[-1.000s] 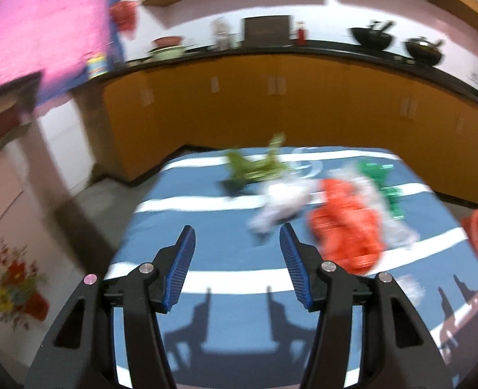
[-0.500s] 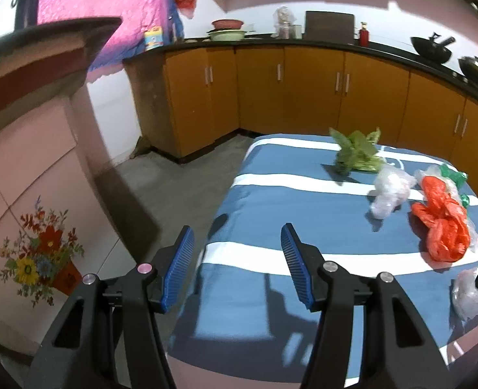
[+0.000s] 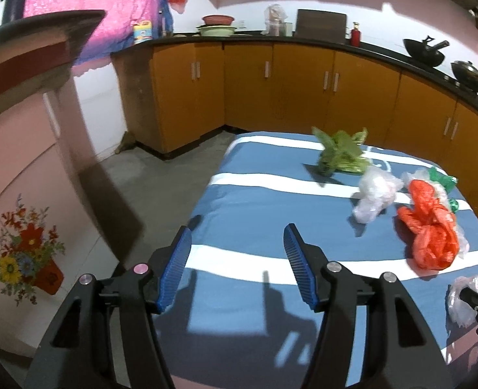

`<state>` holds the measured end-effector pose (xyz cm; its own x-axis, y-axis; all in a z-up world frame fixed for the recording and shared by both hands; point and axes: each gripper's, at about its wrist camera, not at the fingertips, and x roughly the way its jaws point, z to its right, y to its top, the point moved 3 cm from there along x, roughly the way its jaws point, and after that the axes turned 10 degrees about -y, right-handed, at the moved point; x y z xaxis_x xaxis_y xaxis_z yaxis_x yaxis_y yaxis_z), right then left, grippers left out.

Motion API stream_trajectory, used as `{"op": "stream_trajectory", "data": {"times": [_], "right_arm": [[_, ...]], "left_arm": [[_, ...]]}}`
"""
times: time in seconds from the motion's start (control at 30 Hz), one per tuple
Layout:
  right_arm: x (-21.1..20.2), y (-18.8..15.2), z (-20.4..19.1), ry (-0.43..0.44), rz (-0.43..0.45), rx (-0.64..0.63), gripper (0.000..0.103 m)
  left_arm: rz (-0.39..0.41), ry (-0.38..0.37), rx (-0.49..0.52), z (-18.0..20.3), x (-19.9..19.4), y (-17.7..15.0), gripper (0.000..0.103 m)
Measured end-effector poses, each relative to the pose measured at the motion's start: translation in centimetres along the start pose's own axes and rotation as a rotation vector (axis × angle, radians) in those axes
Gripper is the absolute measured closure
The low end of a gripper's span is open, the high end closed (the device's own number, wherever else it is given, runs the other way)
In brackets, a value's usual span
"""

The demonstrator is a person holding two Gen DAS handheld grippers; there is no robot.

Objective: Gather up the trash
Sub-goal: 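Grasp clear bubble wrap with right tool while left tool grasps a white plastic bag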

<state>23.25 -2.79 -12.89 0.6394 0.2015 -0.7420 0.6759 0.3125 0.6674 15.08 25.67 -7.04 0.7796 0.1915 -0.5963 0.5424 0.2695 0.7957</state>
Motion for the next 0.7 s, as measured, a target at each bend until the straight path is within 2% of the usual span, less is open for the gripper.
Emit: {"op": "stream_trajectory", "data": {"times": [0.23,0.4,0.7], "right_arm": [[0.1,0.1,5.5,-0.104,0.009,0.113,0.085],[0.4,0.2,9.1,-0.173,0.014,0.203,0.085],[1.2,0.1,12.7,-0.194,0.009,0.277,0.085]], "left_arm": [[-0.017,-0.100,0.067,4.9,1.9,0.9,0.037],[-0.017,-0.154,0.157,8.7,3.7,2.2,0.028],[-0.110,-0.182,0.247,12.4,8.8,2.6,0.028]]}}
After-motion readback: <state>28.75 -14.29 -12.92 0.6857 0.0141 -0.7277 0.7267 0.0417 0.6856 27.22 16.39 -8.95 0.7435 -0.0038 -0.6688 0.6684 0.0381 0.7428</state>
